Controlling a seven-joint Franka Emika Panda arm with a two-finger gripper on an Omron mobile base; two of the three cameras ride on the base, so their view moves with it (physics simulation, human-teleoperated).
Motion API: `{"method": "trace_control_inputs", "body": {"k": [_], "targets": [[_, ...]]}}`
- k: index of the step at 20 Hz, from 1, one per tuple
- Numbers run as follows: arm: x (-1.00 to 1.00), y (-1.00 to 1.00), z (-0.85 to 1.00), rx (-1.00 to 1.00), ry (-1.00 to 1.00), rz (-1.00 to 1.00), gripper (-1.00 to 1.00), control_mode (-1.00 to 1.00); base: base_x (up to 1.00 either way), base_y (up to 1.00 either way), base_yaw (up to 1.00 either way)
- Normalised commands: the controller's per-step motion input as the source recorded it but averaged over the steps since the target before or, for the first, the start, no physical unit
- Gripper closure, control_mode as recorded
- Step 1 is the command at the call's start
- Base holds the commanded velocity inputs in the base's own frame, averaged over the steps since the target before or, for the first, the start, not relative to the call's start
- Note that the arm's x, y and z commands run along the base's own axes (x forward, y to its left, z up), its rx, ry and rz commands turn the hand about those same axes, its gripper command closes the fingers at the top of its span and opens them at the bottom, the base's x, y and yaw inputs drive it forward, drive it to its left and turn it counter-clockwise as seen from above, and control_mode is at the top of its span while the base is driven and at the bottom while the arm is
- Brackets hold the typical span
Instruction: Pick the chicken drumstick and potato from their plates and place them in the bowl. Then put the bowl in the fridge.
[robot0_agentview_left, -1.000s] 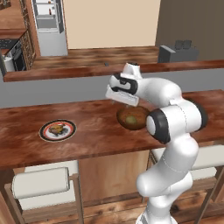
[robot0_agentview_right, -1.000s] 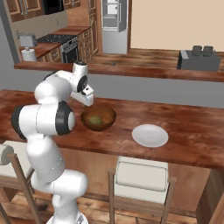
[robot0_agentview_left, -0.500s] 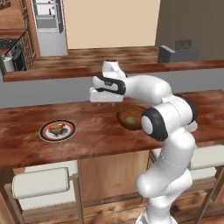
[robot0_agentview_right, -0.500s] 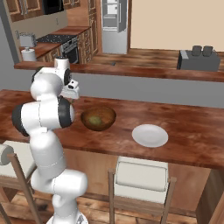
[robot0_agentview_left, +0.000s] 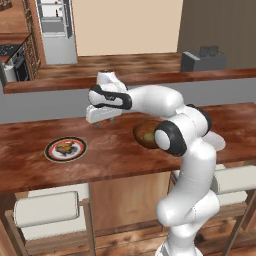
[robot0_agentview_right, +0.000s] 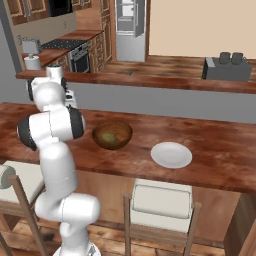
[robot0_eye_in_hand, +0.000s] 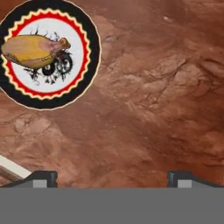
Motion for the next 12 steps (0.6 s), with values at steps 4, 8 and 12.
{"method": "trace_control_inputs", "body": {"k": [4, 8, 12], "targets": [[0.02, 0.54, -0.08, 0.00, 0.00, 0.23, -1.00, -1.00, 0.00, 0.00, 0.00], [0.00, 0.48, -0.12, 0.09, 0.05, 0.02, -1.00, -1.00, 0.00, 0.00, 0.00], [0.01, 0.44, -0.19, 0.09, 0.10, -0.11, -1.00, -1.00, 0.00, 0.00, 0.00]]}}
